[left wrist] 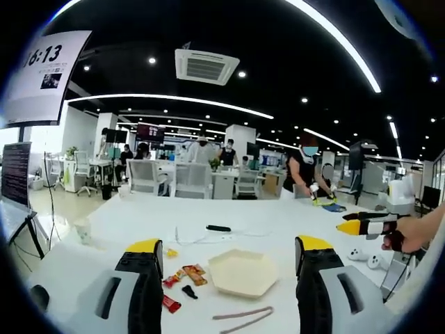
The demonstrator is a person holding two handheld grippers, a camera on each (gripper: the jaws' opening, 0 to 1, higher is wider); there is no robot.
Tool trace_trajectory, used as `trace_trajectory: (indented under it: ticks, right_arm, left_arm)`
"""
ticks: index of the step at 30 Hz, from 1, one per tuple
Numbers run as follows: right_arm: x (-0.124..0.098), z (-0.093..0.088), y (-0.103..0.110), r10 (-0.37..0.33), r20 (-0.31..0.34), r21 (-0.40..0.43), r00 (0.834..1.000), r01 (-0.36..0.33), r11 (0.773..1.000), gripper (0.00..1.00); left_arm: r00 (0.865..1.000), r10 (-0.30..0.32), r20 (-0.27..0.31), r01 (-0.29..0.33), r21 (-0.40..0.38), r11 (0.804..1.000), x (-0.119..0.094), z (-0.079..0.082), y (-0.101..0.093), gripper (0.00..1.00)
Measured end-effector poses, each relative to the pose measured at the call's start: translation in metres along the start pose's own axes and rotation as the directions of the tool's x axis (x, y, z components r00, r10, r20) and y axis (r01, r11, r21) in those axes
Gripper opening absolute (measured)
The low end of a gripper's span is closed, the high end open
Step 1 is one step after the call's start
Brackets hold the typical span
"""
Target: Place the target food into the container with the food tongs after gripping and lifting it, then release it inside without dropping or visibly crushing the food.
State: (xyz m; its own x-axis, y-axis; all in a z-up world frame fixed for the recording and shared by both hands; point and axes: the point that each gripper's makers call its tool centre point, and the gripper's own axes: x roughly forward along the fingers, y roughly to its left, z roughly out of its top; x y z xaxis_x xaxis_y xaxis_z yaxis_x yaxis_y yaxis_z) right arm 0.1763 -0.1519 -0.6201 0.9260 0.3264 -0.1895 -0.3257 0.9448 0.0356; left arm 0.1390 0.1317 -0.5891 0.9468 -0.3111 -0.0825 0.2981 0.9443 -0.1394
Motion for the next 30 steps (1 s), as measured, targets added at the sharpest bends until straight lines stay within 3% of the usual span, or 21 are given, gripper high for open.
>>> trace_trajectory:
  ticks: [9, 18, 30]
  right_arm:
    - [0.000, -0.003, 0.005, 0.017, -0.013, 0.002, 1.000, -0.017, 1.000, 0.66]
    - [-0.005, -0.005, 0.005, 0.013, -0.018, 0.002, 1.000, -0.013, 1.000, 0.65]
    - [-0.008, -0.013, 0.008, 0.018, -0.041, 0.020, 0.999, -0.017, 1.000, 0.66]
  left_arm:
    - [1.000, 0.025, -0.014, -0.025, -0.010, 1.000, -0.004, -0.009, 0.010, 0.78]
    - [0.999, 0.002, -0.049, -0.001, 0.014, 1.000, -0.002, -0.021, 0.005, 0.77]
    - [0.993, 0.005, -0.119, -0.004, 0.015, 1.000, -0.008, -0.040, 0.007, 0.63]
